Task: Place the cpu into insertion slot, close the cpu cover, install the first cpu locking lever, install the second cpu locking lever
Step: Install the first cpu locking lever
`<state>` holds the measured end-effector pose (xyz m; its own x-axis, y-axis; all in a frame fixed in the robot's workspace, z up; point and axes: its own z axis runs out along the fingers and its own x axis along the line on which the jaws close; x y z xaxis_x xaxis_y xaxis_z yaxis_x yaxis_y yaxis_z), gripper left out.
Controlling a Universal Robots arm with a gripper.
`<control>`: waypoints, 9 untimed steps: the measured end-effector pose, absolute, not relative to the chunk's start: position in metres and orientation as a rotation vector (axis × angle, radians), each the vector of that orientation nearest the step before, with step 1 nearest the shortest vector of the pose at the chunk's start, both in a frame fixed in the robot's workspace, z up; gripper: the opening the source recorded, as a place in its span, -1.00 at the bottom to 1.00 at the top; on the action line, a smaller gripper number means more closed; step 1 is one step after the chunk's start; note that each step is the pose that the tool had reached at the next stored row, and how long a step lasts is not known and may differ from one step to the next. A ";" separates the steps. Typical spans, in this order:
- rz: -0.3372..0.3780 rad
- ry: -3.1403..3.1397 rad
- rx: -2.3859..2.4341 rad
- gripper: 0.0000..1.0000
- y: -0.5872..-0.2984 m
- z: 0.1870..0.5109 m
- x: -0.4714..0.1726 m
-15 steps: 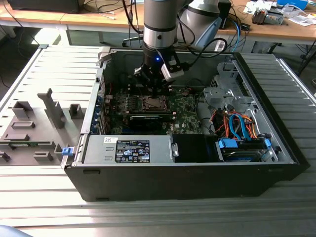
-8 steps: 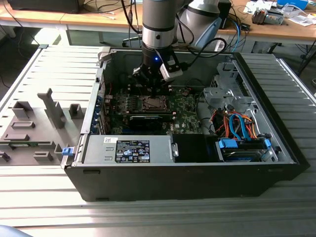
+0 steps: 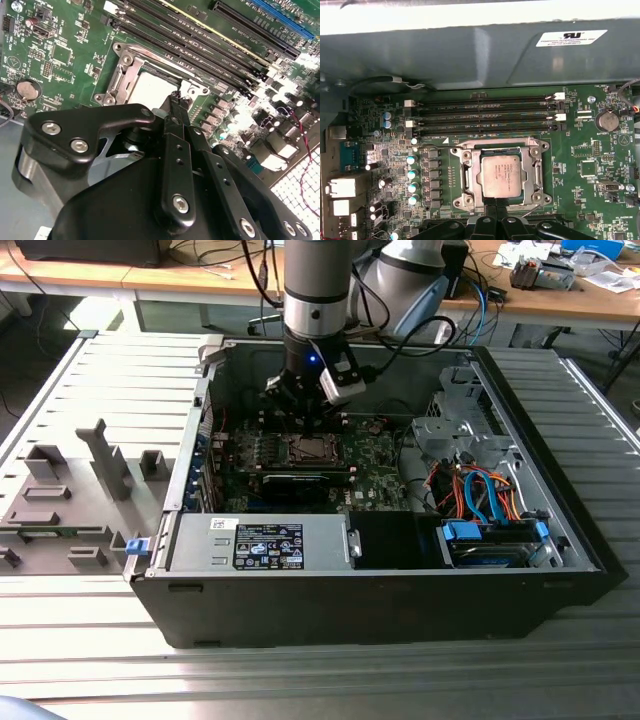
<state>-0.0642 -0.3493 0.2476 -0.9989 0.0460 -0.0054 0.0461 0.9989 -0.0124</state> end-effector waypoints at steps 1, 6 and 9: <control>-0.019 3.135 0.072 -0.79 -0.349 0.248 -0.065; -0.018 3.134 0.072 -0.79 -0.349 0.248 -0.067; -0.018 3.134 0.072 -0.79 -0.349 0.248 -0.069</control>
<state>-0.0692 -0.3493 0.2482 -0.9989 0.0461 -0.0073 0.0461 0.9989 -0.0112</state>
